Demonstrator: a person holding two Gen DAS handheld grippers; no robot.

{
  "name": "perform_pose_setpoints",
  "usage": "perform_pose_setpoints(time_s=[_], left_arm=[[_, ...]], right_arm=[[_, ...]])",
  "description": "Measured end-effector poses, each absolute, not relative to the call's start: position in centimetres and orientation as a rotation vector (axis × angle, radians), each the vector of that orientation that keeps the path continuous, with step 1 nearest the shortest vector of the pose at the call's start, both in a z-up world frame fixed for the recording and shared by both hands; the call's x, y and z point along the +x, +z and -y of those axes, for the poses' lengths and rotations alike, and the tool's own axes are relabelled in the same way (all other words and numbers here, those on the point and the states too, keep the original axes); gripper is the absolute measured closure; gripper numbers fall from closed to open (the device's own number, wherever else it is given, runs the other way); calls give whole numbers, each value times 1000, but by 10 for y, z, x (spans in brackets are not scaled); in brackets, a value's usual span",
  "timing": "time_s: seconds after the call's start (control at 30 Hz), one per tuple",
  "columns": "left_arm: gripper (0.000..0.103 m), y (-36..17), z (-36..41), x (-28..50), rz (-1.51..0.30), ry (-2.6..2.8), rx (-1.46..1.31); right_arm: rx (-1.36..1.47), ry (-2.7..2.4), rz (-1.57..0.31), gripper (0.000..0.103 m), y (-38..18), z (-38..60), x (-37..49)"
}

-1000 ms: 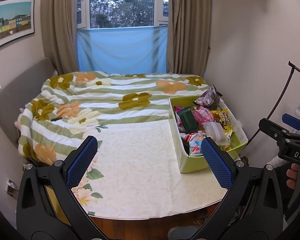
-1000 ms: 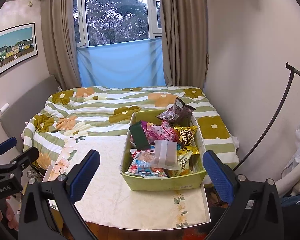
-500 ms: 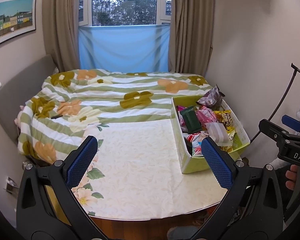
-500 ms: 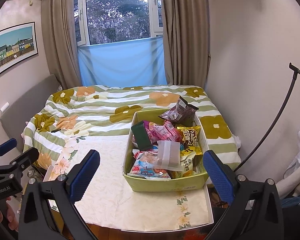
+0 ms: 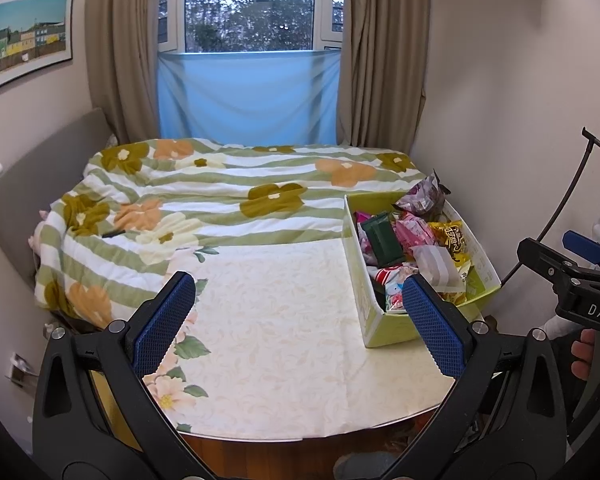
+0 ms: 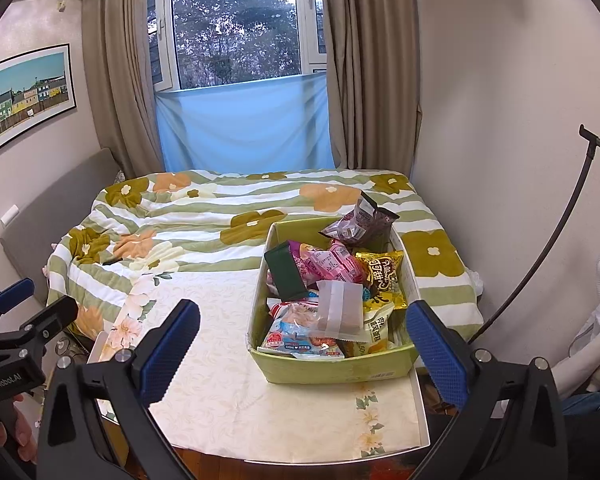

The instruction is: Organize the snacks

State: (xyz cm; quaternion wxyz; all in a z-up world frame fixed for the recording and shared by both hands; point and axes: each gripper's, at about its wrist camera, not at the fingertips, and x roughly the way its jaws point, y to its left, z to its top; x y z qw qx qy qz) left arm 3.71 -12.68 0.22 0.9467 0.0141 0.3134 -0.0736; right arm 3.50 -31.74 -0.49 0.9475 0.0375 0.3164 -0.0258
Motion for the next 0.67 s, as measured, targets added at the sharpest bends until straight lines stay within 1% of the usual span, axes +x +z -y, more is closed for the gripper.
perform_pose_setpoints(time_s=[0.67], left_arm=[[0, 8, 128, 28, -570, -170, 26]], right_arm=[[98, -48, -648, 1, -12, 312, 32]])
